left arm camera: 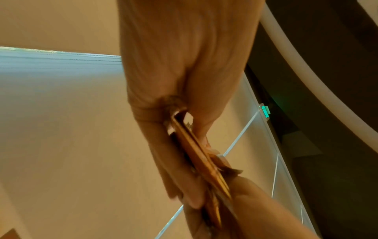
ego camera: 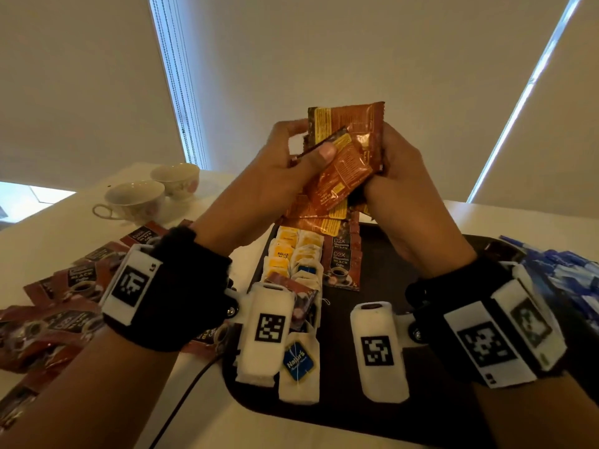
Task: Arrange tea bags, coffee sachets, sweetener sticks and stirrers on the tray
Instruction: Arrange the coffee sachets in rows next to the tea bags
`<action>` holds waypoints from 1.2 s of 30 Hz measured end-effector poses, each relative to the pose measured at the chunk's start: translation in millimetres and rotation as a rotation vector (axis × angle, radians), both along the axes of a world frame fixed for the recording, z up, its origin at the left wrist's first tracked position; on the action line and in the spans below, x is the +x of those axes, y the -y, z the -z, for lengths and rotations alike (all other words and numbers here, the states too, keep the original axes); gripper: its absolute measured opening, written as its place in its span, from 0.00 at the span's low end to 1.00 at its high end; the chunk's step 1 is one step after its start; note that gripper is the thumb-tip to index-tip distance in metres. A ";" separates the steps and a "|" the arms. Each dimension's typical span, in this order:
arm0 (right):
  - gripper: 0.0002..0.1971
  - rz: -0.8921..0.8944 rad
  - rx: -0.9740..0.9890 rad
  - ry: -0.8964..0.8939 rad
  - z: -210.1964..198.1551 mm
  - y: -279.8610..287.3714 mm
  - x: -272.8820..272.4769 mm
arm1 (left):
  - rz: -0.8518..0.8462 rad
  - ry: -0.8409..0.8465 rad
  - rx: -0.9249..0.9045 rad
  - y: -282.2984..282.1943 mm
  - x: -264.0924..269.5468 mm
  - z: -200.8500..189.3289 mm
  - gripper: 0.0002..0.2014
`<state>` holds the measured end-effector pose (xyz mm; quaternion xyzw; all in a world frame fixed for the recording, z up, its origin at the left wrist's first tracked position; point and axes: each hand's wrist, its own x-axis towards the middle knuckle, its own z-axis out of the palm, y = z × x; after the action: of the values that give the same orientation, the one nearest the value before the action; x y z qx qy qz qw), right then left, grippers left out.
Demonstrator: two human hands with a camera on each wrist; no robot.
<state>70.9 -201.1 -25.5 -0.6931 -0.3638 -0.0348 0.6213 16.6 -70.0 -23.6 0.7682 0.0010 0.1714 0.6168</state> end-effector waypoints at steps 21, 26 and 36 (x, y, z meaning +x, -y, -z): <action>0.19 -0.234 -1.339 0.187 21.1 -18.8 -27.0 | -0.275 0.183 -0.009 -56.8 -15.7 -22.2 0.13; 0.26 -0.192 -1.414 0.337 41.1 -39.4 -23.0 | -0.286 0.216 -0.007 -60.4 -16.8 -23.7 0.12; 0.08 -0.138 -1.094 0.094 26.7 -24.8 -16.5 | -0.290 0.216 -0.016 -60.8 -22.2 -28.3 0.09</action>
<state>54.4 -176.3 -52.2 -0.8871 -0.4007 0.1689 0.1545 -5.6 -9.2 4.7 0.7323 0.0466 0.3400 0.5881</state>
